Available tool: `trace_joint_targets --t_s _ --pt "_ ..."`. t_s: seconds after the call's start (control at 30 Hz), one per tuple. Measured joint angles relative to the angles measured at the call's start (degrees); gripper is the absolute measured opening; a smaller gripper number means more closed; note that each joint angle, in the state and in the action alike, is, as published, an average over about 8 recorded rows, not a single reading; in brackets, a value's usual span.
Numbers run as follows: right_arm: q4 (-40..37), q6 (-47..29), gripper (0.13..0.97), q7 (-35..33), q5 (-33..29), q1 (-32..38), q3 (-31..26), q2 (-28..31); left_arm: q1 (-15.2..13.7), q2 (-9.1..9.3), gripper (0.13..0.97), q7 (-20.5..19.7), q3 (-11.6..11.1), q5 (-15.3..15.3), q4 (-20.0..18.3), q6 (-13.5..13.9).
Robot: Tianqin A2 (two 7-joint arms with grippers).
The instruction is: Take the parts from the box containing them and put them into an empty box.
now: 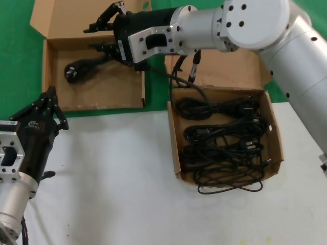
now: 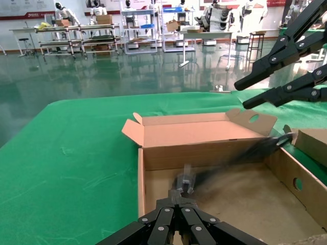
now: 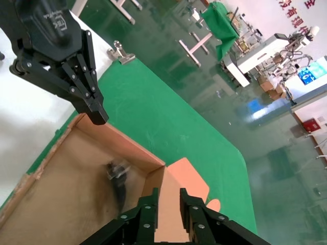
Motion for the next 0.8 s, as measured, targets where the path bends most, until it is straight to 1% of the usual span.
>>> trace_joint_targets --t_s 0.13,0.27,0.4,0.53,0.8 --pt "-0.63 1.14 0.234 -1.43 0.73 -0.31 0.26 -0.25 0.00 0.00 0.145 0.00 0.00 0.00 0.00 0.00" --pt "0.78 1.82 0.290 -1.45 1.39 -0.98 0.92 0.66 0.00 0.00 0.145 0.00 0.00 0.00 0.00 0.00" --pt "4.19 2.34 0.346 0.27 1.52 -2.18 2.09 2.95 0.00 0.00 0.145 0.00 0.00 0.00 0.00 0.00" --pt "9.04 3.19 0.346 3.11 1.28 -4.20 3.97 6.37 0.00 0.00 0.145 0.00 0.00 0.00 0.00 0.00" --pt "20.91 6.28 0.523 8.55 1.60 -11.14 9.60 14.51 0.00 0.00 0.145 0.00 0.00 0.00 0.00 0.00"
